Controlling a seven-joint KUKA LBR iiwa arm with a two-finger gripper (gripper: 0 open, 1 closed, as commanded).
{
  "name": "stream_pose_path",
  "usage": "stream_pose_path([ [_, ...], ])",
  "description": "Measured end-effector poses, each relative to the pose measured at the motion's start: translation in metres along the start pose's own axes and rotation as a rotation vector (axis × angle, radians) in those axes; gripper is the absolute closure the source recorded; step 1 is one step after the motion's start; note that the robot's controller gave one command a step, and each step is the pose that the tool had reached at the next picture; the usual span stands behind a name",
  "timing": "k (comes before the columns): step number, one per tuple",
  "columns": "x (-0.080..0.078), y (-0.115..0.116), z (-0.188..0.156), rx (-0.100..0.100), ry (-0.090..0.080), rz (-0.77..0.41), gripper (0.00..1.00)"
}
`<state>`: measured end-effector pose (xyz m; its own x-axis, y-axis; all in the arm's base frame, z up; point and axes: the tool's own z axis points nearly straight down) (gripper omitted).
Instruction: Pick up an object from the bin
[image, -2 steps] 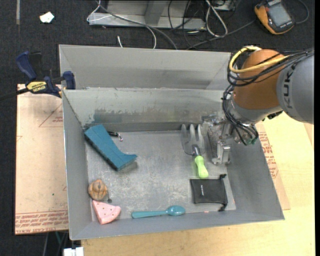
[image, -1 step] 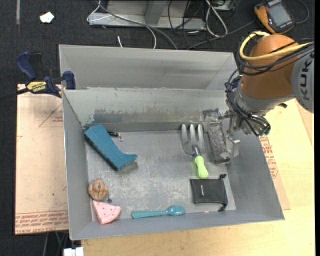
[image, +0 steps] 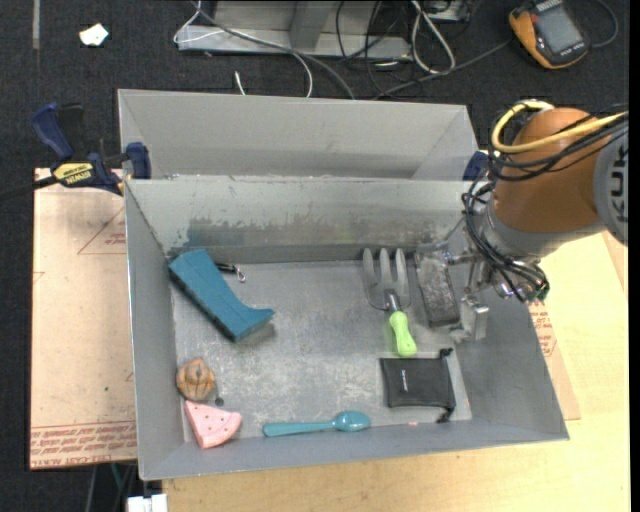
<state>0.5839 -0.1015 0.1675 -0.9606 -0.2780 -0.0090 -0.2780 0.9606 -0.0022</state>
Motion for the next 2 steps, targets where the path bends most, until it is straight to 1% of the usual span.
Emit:
stream_pose_path([
  [1,0.027,-0.01,0.063,-0.006,0.012,0.194,0.0],
  [2,0.048,-0.001,0.083,-0.004,0.004,-0.178,0.0],
])
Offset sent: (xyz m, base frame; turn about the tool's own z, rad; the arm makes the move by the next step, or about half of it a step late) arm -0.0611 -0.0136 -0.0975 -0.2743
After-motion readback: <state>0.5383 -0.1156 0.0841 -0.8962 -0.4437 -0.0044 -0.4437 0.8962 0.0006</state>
